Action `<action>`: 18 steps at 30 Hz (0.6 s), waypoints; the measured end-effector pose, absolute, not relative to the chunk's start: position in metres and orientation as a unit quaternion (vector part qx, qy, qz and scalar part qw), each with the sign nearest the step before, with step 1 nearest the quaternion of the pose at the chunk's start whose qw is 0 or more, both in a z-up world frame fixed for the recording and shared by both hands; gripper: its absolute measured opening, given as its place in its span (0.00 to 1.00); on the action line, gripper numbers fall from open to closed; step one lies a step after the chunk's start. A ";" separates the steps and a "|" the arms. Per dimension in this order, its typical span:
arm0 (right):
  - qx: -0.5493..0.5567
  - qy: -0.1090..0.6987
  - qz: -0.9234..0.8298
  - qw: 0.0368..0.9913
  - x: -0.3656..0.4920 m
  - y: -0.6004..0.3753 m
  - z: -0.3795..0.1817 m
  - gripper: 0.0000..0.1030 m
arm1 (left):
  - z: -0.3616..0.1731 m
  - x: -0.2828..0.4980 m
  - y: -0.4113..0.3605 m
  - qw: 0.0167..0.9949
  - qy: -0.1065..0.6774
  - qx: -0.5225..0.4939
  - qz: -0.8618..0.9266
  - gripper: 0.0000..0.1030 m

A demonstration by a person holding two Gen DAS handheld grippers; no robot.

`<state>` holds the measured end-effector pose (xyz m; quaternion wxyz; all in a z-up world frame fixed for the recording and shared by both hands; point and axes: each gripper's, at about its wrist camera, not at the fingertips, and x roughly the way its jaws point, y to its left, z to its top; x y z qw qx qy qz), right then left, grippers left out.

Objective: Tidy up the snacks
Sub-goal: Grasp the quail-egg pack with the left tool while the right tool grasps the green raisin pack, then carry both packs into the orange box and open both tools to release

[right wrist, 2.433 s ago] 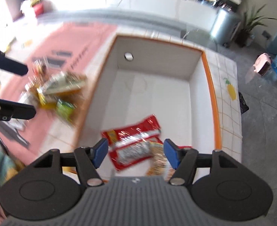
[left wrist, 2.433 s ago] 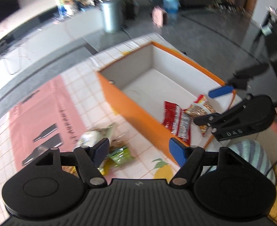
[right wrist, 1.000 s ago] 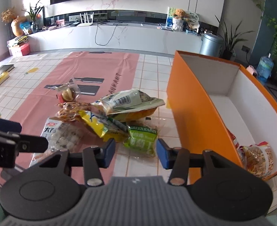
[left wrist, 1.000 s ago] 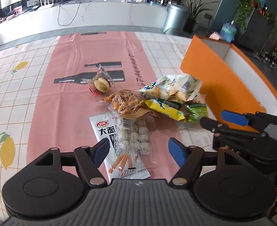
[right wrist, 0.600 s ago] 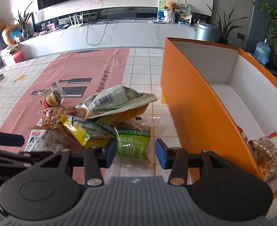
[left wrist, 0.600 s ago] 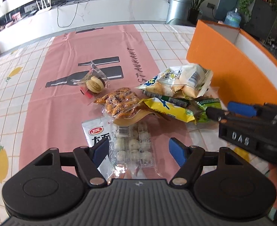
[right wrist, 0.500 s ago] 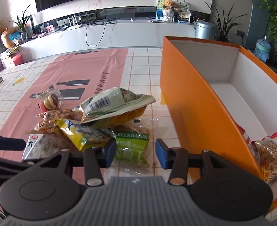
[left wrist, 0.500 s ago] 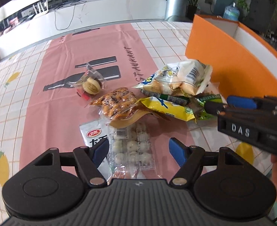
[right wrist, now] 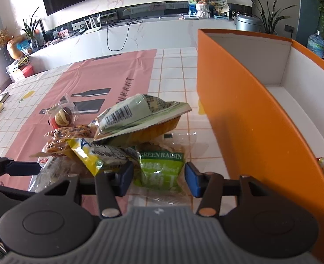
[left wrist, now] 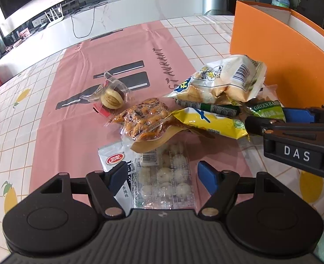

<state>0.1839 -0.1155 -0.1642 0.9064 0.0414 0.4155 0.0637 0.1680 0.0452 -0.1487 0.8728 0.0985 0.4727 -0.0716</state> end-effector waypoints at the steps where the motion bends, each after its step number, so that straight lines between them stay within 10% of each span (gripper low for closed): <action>1: 0.042 0.416 0.065 0.906 0.184 -0.116 -0.166 0.47 | -0.149 0.168 0.045 0.873 0.472 0.098 -0.072 0.83; 18: 0.033 0.432 0.076 0.898 0.174 -0.122 -0.156 0.31 | -0.140 0.158 0.047 0.869 0.481 0.073 -0.086 0.57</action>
